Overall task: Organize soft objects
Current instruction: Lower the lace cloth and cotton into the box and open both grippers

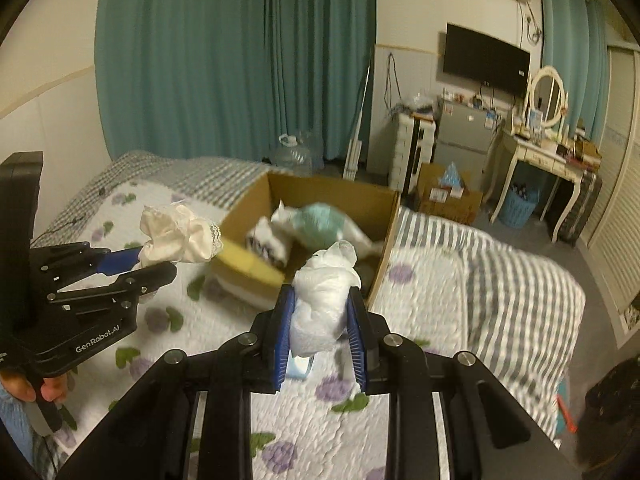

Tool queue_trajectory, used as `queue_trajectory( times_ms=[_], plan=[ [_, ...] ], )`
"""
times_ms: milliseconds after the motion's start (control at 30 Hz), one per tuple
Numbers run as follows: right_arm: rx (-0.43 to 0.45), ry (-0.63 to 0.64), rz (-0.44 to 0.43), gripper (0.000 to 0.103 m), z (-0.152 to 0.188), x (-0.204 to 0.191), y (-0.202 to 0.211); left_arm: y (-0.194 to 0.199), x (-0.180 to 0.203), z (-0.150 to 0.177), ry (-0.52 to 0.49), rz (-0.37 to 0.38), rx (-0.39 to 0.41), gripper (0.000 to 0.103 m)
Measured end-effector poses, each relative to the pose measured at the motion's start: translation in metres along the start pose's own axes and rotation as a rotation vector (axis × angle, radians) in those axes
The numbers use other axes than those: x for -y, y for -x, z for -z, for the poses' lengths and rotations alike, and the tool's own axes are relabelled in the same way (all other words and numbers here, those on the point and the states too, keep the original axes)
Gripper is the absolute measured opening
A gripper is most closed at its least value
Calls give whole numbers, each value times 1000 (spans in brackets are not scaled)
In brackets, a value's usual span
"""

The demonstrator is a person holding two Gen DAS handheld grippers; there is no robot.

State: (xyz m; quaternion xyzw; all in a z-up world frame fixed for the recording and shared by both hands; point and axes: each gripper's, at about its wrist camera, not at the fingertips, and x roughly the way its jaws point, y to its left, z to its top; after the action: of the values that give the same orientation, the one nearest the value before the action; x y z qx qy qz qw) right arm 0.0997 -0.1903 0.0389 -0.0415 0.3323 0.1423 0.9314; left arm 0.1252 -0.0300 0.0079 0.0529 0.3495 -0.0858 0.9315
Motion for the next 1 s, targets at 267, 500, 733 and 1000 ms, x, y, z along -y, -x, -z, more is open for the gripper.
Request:
queue_trajectory(
  times_ms=[267, 500, 733, 1000],
  plan=[
    [-21, -6, -28, 25, -28, 3, -55, -37, -7, -36, 6, -13, 10, 27],
    [-92, -38, 15, 26, -23, 18, -127, -90, -7, -42, -2, 6, -30, 27],
    [-62, -48, 24, 38, -31, 35, -142, -116, 0, -45, -10, 22, -47, 27],
    [-3, -89, 49, 71, -38, 47, -122, -116, 12, -48, -27, 30, -58, 31]
  ],
)
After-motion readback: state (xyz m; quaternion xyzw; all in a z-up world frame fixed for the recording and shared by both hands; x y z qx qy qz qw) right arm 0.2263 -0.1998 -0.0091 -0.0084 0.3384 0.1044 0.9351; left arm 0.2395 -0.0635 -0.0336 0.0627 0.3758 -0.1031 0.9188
